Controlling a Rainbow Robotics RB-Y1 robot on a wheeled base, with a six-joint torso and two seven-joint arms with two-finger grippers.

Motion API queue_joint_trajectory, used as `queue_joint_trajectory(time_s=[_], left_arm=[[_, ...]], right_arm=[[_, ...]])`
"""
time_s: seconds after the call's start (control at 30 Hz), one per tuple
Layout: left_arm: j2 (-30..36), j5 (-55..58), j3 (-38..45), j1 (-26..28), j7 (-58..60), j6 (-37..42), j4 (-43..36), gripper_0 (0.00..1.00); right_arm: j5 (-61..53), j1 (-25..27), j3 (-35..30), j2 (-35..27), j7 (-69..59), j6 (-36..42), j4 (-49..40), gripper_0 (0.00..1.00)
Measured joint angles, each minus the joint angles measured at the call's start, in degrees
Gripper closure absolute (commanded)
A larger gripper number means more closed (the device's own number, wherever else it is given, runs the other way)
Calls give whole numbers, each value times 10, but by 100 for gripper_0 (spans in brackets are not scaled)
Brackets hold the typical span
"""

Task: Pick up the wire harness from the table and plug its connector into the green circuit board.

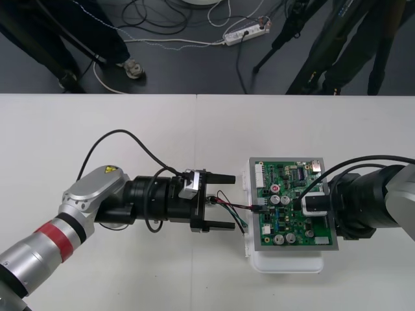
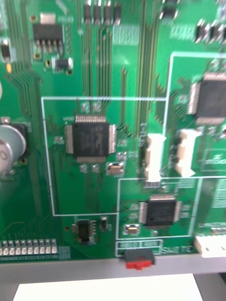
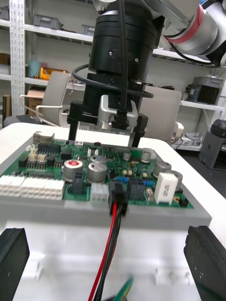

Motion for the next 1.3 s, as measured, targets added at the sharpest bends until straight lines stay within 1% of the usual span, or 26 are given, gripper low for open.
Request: queue_joint_trajectory(time_s=[0.1,0.27,0.43,0.57,0.67,0.87,1.07,1.2,1.3], left_arm=[[17,5,0,0,0,0,-3,3],[51,7,0,1,0,0,-13,3],[85,7,5,7,0,-1,-31,3],[105,3,23,18,0,-7,-39,3],[115,-23,56,30,0,-20,-44,3],[119,-97,155,58,1,-70,-50,3],[120,-162,235,82,15,-121,-79,3],[121,-206,288,98,65,-150,-120,3],[121,-240,325,116,134,-162,-168,3]], right_arm=[[-41,0,-18,-1,17,0,29,0],[-88,0,-54,-9,141,0,62,0],[-131,0,-86,-25,153,0,79,0],[-172,0,-112,-43,211,0,95,0],[-207,0,-128,-63,237,0,104,0],[-300,-1,-162,-108,256,0,119,0],[-407,-1,-213,-120,264,0,131,0],[-487,-1,-229,-120,264,0,156,0],[-547,-1,-229,-120,264,0,178,0]])
